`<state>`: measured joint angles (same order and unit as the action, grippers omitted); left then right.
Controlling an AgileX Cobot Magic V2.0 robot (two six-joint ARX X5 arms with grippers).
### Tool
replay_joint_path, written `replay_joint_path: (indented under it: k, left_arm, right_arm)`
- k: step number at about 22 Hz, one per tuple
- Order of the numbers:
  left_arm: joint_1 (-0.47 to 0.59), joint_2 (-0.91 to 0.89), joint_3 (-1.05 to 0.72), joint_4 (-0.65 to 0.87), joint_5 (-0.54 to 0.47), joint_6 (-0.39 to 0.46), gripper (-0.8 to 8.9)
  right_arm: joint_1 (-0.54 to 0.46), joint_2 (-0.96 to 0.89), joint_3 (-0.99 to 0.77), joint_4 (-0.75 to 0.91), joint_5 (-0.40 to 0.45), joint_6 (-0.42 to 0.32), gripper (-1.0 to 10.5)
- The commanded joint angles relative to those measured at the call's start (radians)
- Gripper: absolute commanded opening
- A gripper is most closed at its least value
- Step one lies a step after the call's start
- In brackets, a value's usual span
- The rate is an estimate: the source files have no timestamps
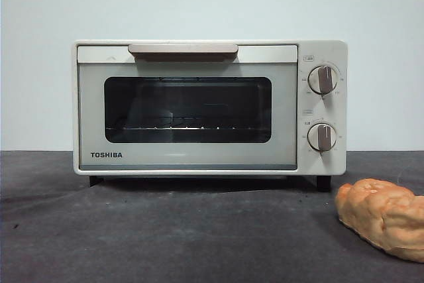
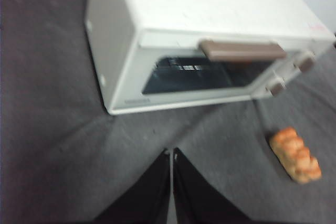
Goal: The left arm flap open the oven, the right arm pick bread and place it into oven, the left arm flap close the oven
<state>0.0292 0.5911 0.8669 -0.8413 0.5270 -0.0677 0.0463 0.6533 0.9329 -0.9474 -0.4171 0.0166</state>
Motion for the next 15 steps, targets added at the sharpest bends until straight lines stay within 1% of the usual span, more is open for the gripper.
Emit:
replay_joint_path:
  k: [1, 9, 10, 11, 13, 14, 15]
  left_arm:
    - [-0.006, 0.004, 0.021, -0.013, 0.006, 0.042, 0.16]
    - [-0.01, 0.003, 0.021, -0.019, 0.006, 0.041, 0.16]
    - [-0.01, 0.003, 0.021, -0.019, 0.006, 0.041, 0.16]
    - [-0.01, 0.003, 0.021, -0.019, 0.006, 0.041, 0.16]
    - [-0.01, 0.003, 0.021, -0.019, 0.006, 0.041, 0.16]
    - [-0.01, 0.003, 0.021, -0.019, 0.006, 0.041, 0.16]
    - [-0.01, 0.003, 0.021, -0.02, 0.006, 0.041, 0.16]
  right_arm:
    - [0.013, 0.031, 0.031, -0.044, -0.002, -0.059, 0.1]
    - [0.023, 0.038, 0.031, -0.04, -0.002, -0.058, 0.1]
    - [0.023, 0.038, 0.031, -0.04, -0.002, -0.056, 0.4]
    - [0.023, 0.038, 0.031, -0.041, -0.002, -0.052, 1.2]
    - [0.023, 0.039, 0.031, -0.04, -0.002, -0.046, 3.4]
    - [0.023, 0.039, 0.031, -0.04, -0.001, -0.042, 4.3]
    - [0.023, 0.039, 0.031, -0.039, -0.001, -0.034, 4.8]
